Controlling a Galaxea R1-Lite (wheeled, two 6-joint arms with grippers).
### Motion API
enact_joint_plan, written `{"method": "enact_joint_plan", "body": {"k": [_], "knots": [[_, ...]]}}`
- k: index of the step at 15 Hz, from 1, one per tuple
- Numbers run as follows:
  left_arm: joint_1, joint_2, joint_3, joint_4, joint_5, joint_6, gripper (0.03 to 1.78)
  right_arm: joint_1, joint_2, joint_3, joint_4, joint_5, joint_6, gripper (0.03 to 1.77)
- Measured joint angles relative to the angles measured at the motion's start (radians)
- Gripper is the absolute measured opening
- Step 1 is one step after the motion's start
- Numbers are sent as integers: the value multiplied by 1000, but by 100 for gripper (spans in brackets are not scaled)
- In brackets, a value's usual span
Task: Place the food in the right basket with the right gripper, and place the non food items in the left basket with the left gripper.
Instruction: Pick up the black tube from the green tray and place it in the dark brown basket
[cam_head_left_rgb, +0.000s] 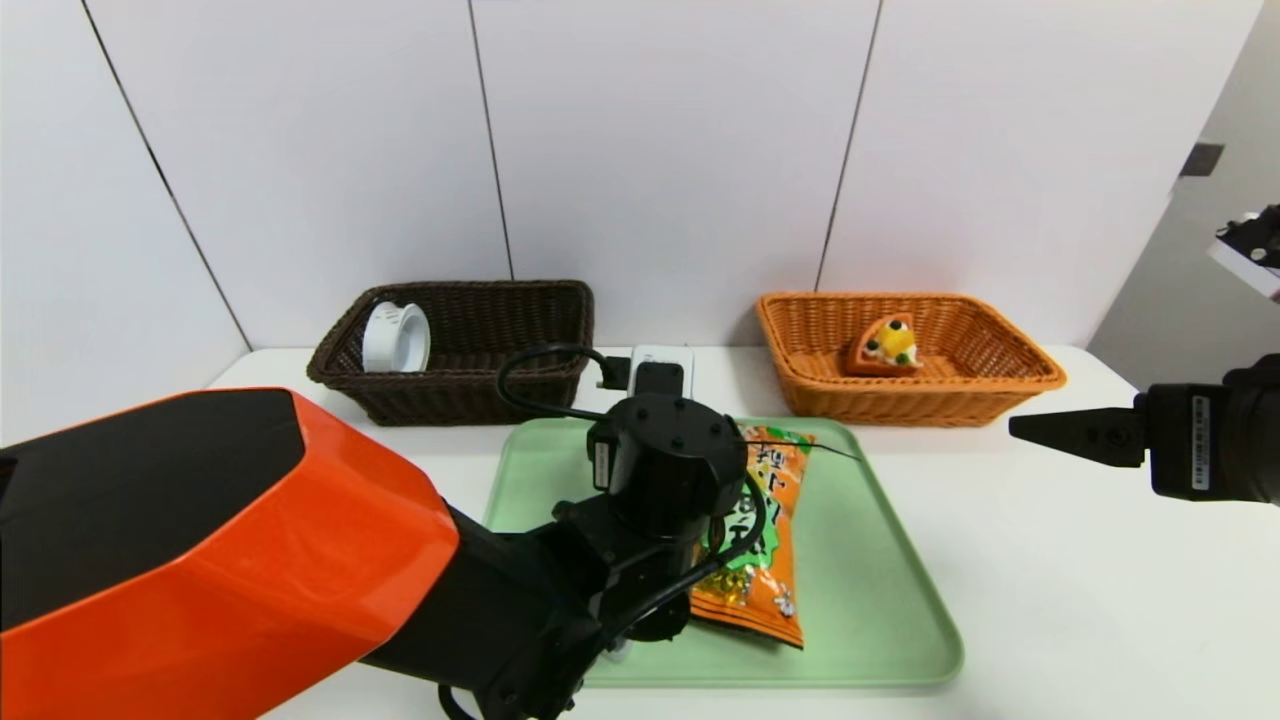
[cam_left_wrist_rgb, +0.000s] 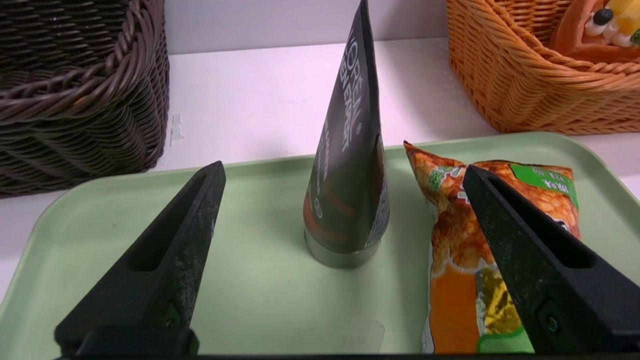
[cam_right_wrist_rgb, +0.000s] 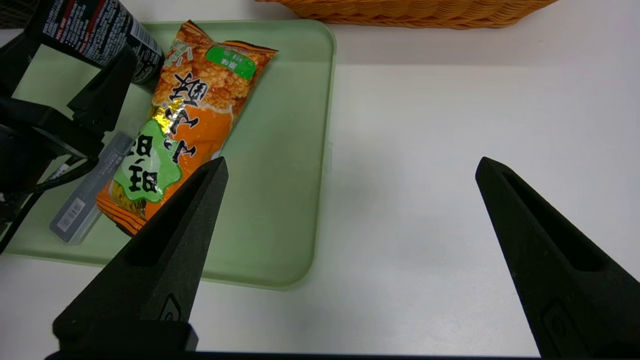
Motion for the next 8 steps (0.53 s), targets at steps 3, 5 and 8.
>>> {"method": "enact_joint_plan", "body": {"k": [3, 5, 8], "knots": [[6, 42, -3, -67, -1, 20, 169, 0, -5, 5, 0, 3, -1, 171], [8, 60, -4, -77, 0, 20, 169, 0, -13, 10, 0, 3, -2, 171], [13, 76, -11, -88, 0, 23, 169, 0, -26, 15, 0, 3, -5, 171]]}}
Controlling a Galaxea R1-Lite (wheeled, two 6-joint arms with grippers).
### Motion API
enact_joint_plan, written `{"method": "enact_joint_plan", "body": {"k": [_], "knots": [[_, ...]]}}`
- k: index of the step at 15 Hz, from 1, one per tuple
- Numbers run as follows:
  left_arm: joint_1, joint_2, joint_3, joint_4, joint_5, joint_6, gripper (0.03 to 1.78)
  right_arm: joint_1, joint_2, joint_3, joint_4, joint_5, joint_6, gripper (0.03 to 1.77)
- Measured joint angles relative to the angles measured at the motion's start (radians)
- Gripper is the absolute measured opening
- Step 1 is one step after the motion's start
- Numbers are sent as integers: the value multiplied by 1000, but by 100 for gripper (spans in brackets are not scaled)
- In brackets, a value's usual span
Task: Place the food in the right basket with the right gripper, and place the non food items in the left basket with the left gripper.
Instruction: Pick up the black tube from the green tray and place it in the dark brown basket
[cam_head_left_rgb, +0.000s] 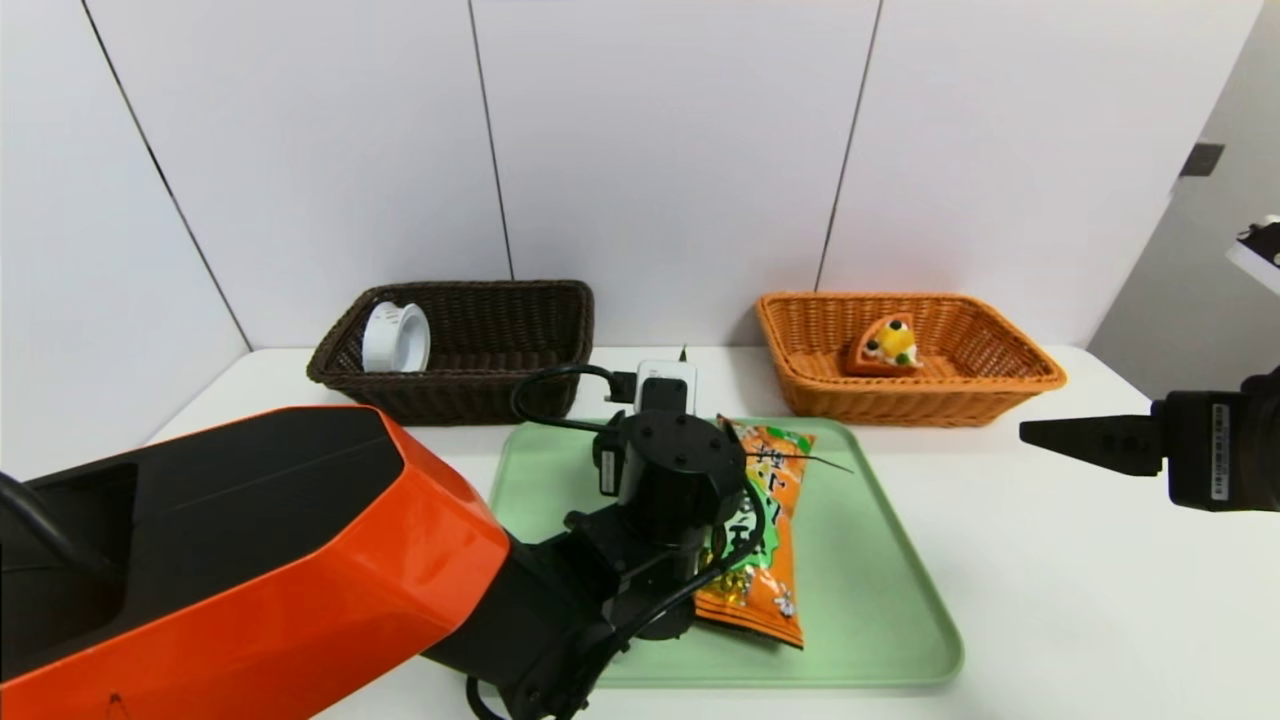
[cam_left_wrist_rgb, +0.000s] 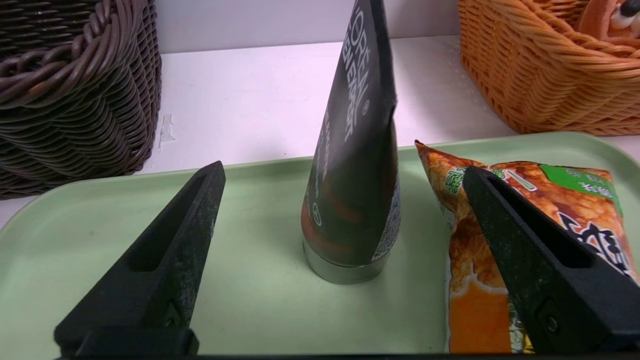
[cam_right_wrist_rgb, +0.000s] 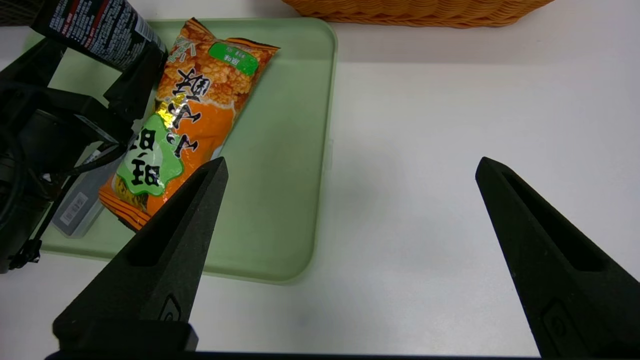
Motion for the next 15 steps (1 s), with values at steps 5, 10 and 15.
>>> {"method": "enact_joint_plan", "body": {"k": [5, 10, 15], "knots": [[26, 22, -64, 0, -1, 40, 169, 7, -29, 14, 0, -1, -2, 171], [37, 49, -87, -1, -3, 40, 163, 9, -53, 28, 0, -1, -1, 171], [44, 62, -94, -1, -9, 40, 91, 10, -57, 29, 0, -1, -4, 171]]}}
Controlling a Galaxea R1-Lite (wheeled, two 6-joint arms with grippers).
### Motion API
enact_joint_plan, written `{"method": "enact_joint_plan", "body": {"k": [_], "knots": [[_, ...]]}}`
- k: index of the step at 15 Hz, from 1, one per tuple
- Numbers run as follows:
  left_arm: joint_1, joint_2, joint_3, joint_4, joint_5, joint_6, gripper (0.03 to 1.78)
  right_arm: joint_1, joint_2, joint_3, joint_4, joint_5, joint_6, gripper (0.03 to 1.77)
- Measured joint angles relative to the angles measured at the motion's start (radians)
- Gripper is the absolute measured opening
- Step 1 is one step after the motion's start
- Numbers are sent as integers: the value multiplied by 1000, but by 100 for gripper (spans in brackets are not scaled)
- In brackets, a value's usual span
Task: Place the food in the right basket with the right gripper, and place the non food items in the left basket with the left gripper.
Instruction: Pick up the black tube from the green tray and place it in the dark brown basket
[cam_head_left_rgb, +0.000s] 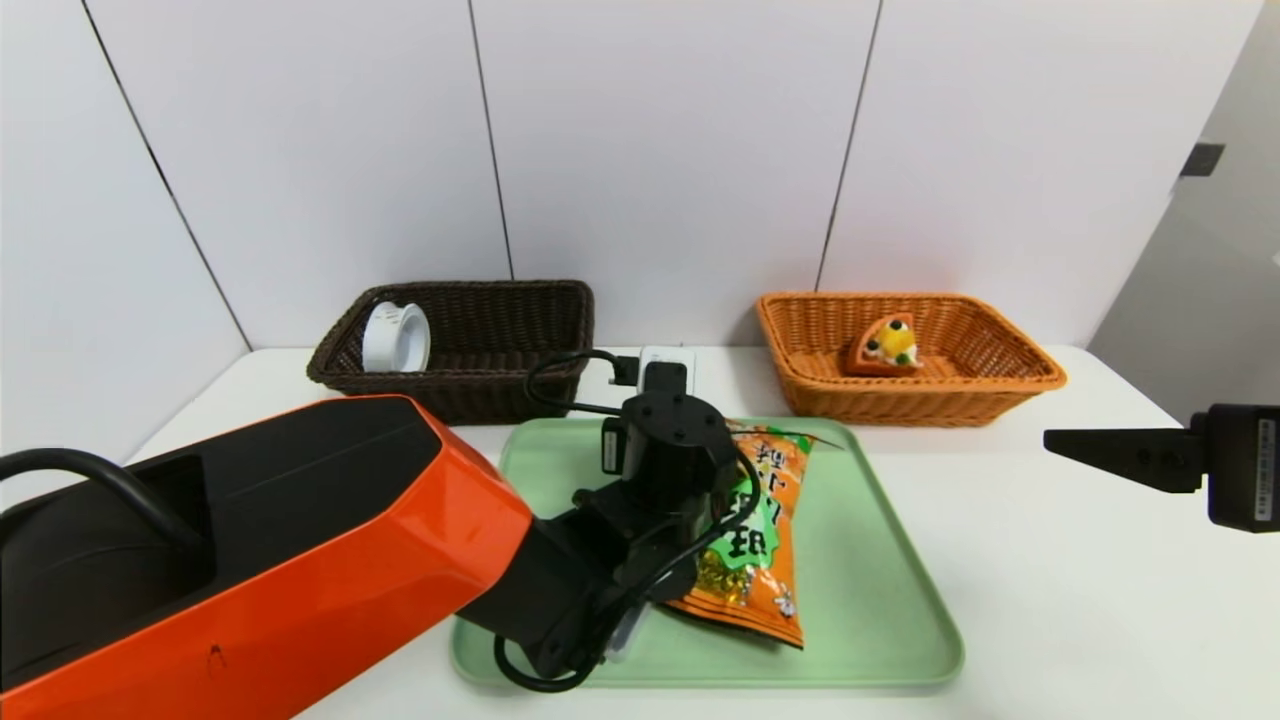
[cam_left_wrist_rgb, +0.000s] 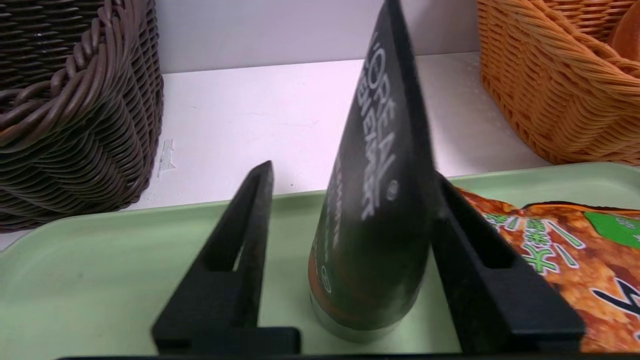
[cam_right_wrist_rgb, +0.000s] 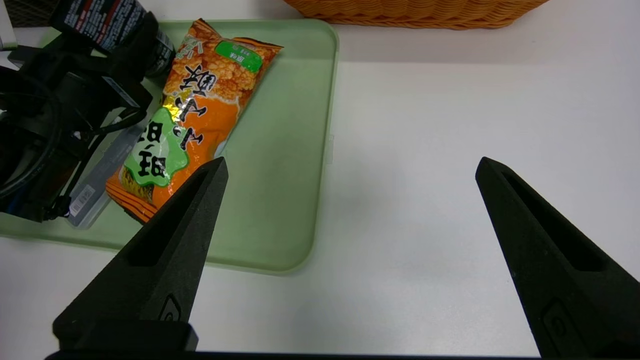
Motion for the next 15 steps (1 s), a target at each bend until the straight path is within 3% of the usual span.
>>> {"method": "enact_joint_plan", "body": {"k": [2, 3, 10, 15], "knots": [[4, 1, 0, 0, 0, -1, 71, 0, 1, 0, 0, 0, -3, 171], [4, 0, 0, 2, 0, 0, 33, 1, 1, 0, 0, 0, -3, 171], [0, -76, -23, 77, -13, 0, 33, 3, -1, 4, 1, 0, -5, 171], [-23, -259, -166, 331, -45, -12, 33, 3, -1, 14, 0, -1, -3, 171]]}}
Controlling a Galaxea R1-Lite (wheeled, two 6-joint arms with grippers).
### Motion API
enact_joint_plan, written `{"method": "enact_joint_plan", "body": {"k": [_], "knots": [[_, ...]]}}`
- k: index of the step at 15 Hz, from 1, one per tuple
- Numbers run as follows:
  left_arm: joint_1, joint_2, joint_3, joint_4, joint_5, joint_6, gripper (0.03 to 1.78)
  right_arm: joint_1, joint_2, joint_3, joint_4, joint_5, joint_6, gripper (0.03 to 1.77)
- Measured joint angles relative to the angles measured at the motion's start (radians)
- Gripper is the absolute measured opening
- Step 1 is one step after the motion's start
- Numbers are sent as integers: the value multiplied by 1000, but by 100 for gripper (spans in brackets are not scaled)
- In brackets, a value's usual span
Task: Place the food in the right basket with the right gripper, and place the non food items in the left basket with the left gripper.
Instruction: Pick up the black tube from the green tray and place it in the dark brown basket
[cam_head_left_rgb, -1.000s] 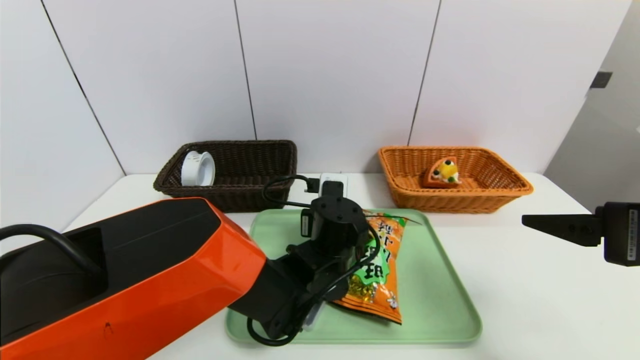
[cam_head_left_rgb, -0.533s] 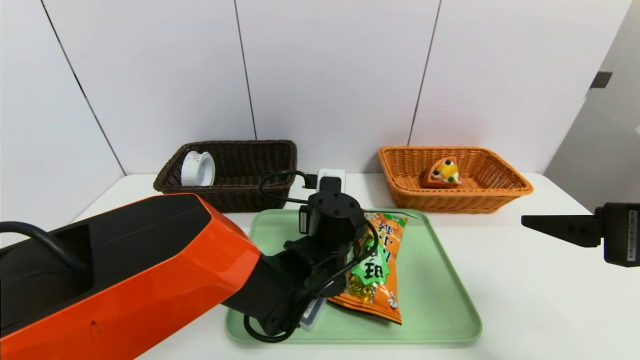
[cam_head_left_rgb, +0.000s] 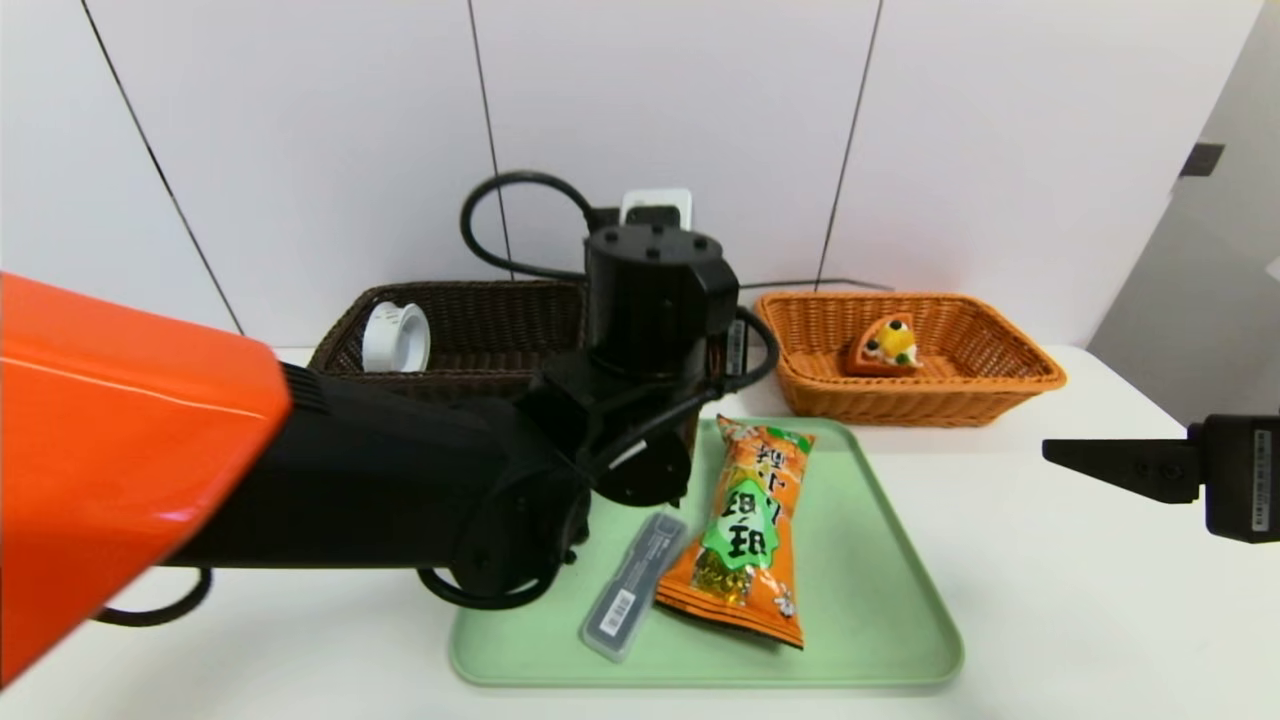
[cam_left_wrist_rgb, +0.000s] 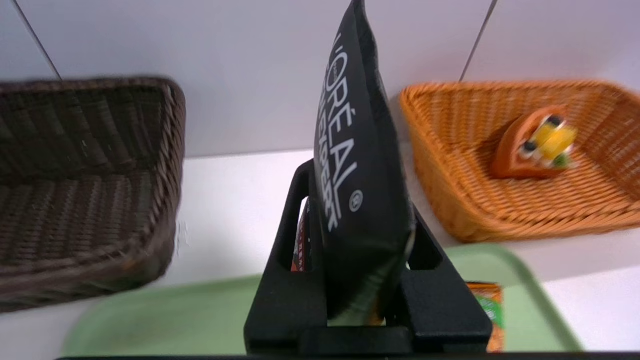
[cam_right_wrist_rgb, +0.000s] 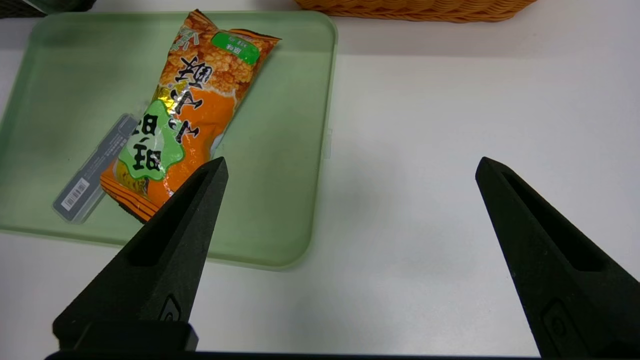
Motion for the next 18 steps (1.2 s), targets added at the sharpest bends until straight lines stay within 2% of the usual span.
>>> {"method": "enact_joint_plan", "body": {"k": [2, 5, 10, 12, 14, 18], "knots": [[23, -90, -47, 147, -51, -8, 33, -1, 4, 0, 0, 1, 4, 171], [150, -195, -71, 317, -153, -32, 33, -7, 23, 2, 0, 0, 9, 171], [425, -244, -62, 362, -360, -67, 33, -11, 54, -9, -1, -9, 6, 171], [511, -218, -56, 364, -422, -80, 33, -11, 58, -9, 0, -13, 6, 171], [570, -176, -55, 361, -449, -82, 33, -13, 62, -8, 2, -15, 6, 171], [622, -74, -56, 339, -453, -84, 33, -16, 71, -2, 0, -16, 8, 171]]}}
